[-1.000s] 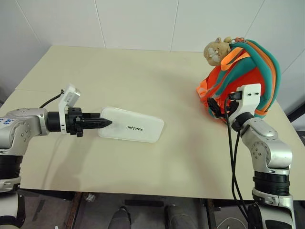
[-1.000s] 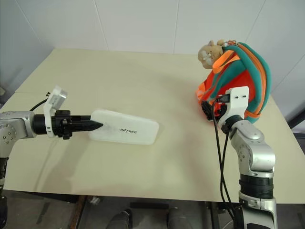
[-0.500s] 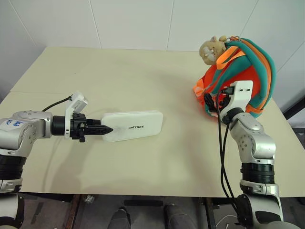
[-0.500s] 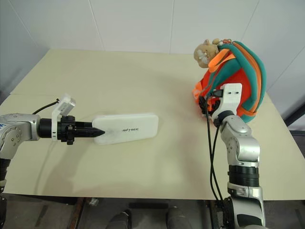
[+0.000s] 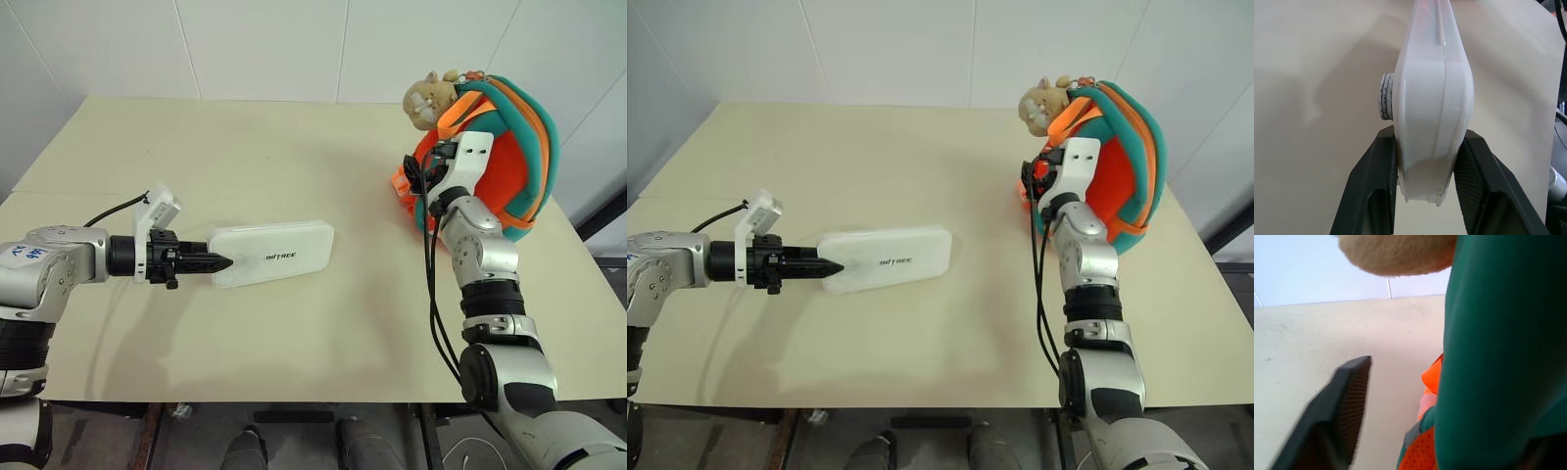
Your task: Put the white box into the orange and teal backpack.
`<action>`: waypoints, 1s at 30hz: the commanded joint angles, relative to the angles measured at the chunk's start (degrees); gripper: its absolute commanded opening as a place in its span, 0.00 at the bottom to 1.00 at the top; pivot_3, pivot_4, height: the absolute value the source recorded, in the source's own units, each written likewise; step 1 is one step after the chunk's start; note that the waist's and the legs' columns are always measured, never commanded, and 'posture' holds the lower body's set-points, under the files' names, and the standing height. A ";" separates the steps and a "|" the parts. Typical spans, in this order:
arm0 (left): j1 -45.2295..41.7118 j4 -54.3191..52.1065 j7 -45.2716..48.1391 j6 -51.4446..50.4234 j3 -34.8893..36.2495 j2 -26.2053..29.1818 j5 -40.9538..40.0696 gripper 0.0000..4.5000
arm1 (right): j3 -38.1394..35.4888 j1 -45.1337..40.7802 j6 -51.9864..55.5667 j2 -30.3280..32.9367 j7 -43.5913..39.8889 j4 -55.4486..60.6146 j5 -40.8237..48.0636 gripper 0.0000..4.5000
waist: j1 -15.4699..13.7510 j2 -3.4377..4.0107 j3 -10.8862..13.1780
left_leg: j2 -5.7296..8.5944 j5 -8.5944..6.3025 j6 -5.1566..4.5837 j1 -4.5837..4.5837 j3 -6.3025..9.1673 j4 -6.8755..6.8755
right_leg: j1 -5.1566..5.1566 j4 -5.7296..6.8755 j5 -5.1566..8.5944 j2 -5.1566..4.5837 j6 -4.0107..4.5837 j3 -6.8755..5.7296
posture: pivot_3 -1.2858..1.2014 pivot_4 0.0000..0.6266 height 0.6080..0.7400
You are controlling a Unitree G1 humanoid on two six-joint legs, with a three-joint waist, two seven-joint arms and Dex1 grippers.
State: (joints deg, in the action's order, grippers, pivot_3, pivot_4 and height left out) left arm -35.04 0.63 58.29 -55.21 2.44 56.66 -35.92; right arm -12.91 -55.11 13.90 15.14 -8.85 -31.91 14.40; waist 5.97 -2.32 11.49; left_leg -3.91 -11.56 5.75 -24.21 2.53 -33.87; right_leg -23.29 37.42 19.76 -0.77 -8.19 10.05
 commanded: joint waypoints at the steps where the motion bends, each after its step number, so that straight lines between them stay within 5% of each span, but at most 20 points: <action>1: 0.81 -1.41 -1.13 -0.33 3.03 0.34 0.06 0.28 | -0.39 -2.02 -1.52 0.10 -1.44 1.45 0.77 0.47 | 0.36 0.00 0.00 | 0.00 0.00 0.00 0.00 0.01 0.00 | 0.00 0.01 0.00 0.00 0.00 0.00 | 0.52 0.24 1.00; 7: 0.46 -0.82 -1.22 -0.30 4.44 -0.02 -0.37 0.28 | 0.62 -1.82 1.55 -0.24 -5.90 6.36 3.06 0.02 | 0.76 0.03 0.02 | 0.00 0.01 0.01 0.00 0.01 0.01 | -0.05 0.07 0.00 0.02 0.00 0.00 | 0.52 0.24 1.00; 30: -4.54 3.00 -2.75 2.39 9.89 -1.57 -0.82 0.28 | 4.03 6.62 20.92 4.93 -19.21 31.33 12.27 0.00 | 0.42 0.05 0.03 | -0.02 0.01 0.02 -0.04 0.01 0.06 | -0.15 0.15 0.11 0.04 0.05 0.01 | 0.52 0.24 1.00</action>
State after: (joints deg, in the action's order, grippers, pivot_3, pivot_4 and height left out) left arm -38.05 3.42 55.11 -54.26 9.56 54.38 -35.94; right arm -9.05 -48.02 33.86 19.09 -25.94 -5.35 24.34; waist 6.40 -2.27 11.52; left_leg -3.93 -11.55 5.77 -24.25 2.54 -33.82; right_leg -23.45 37.57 19.86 -0.73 -8.14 10.06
